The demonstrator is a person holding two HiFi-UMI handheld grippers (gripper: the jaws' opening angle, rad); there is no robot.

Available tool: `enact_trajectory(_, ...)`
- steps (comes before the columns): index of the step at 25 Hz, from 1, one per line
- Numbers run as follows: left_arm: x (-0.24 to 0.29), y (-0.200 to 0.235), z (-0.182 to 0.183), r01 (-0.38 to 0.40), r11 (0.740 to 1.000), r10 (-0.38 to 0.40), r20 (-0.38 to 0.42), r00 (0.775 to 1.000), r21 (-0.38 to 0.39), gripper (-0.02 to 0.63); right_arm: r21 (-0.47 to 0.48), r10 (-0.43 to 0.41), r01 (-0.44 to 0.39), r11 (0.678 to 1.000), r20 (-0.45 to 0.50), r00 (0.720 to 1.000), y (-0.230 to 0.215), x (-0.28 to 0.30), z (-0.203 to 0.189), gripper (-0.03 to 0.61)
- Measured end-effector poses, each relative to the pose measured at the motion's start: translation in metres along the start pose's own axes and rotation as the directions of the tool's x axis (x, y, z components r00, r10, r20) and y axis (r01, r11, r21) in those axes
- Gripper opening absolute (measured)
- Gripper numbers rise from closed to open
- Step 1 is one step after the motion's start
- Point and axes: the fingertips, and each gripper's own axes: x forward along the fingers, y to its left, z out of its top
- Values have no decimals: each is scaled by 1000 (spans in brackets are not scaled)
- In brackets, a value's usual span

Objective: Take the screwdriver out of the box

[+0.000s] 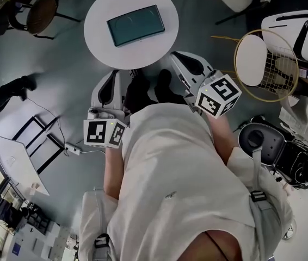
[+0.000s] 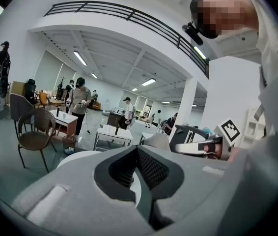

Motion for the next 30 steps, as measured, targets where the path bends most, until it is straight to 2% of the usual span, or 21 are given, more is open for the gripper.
enact_trajectory(3,11,12,5,33,999,-34,-10,999,-14,11,-26,2,-3,1000,-34,999,10,13,-1,6)
enact_trajectory(8,30,32,13,105,994,-106,-38,994,-11,11,-75,-74,66,995,-104,992,14,39,-7,6)
enact_trajectory(17,66,77,7,231,973,-229,-143,963,0,11,-51,-160,153,987,-202,966,11,87,-35,6)
enact_trajectory(19,74,82,-1,273,962,-268,-197,943,-3,11,-55,-192,185,981,-214,958,8,95,-41,6)
enact_trajectory(23,87,89,-25,370,928,-365,-314,877,-46,11,-39,-241,239,970,-236,942,8,109,-54,18)
enact_trajectory(30,113,95,-60,471,882,-426,-447,786,-13,11,-18,-302,309,951,-273,913,3,125,-80,38)
